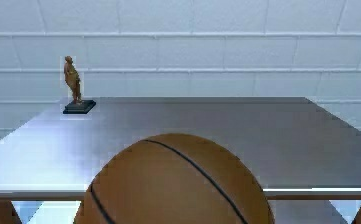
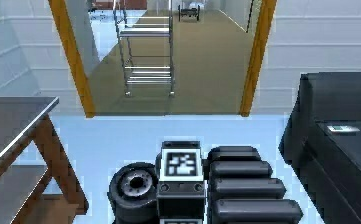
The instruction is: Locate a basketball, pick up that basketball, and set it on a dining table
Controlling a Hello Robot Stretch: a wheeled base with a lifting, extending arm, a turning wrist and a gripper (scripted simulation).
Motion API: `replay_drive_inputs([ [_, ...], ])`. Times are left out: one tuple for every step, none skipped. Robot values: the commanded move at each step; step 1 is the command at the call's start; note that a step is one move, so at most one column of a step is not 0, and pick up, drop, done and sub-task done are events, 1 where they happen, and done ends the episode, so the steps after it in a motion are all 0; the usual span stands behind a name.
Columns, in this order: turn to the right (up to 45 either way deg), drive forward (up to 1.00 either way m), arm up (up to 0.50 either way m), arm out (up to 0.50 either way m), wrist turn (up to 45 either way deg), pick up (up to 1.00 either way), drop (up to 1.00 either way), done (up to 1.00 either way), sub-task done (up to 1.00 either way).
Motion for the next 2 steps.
replay_drive_inputs([
  [0.0, 0.30, 0.00, 0.00, 0.0, 0.00, 0.00, 0.00, 0.00],
  [-45.0, 0.00, 0.00, 0.00, 0.0, 0.00, 0.00, 0.00, 0.00],
])
